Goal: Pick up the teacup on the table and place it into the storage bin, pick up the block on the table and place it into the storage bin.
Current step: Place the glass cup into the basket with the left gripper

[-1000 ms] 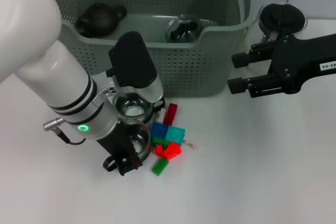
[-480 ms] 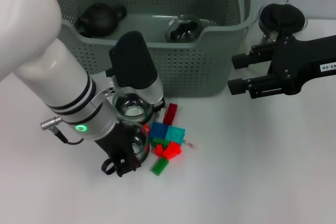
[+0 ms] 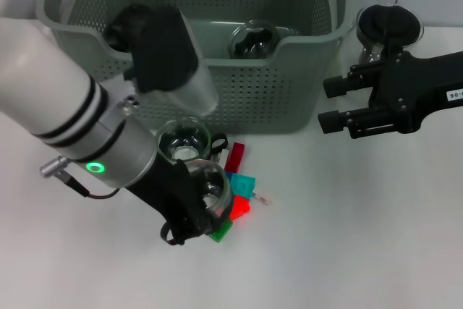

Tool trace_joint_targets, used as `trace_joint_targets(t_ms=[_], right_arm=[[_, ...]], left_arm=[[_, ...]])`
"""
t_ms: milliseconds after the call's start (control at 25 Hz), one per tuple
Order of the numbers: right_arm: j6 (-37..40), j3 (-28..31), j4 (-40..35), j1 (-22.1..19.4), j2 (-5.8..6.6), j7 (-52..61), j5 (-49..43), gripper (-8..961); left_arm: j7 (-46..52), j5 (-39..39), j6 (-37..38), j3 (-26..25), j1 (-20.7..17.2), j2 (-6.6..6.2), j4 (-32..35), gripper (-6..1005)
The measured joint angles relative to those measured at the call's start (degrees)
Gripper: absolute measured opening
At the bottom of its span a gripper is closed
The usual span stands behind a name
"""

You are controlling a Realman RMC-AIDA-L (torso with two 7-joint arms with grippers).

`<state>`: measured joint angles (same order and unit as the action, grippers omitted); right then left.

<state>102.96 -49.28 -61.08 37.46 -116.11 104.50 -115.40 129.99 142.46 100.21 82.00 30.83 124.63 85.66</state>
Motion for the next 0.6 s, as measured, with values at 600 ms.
trace_joint_targets(t_ms=[600], right_arm=[[4.3,0.4,3.5,-0.8,2.74,-1.5,-0.8,688]], left_arm=[[1.3,-6.6,5.8,-23.8,9.6,-1.39,8.2,47]])
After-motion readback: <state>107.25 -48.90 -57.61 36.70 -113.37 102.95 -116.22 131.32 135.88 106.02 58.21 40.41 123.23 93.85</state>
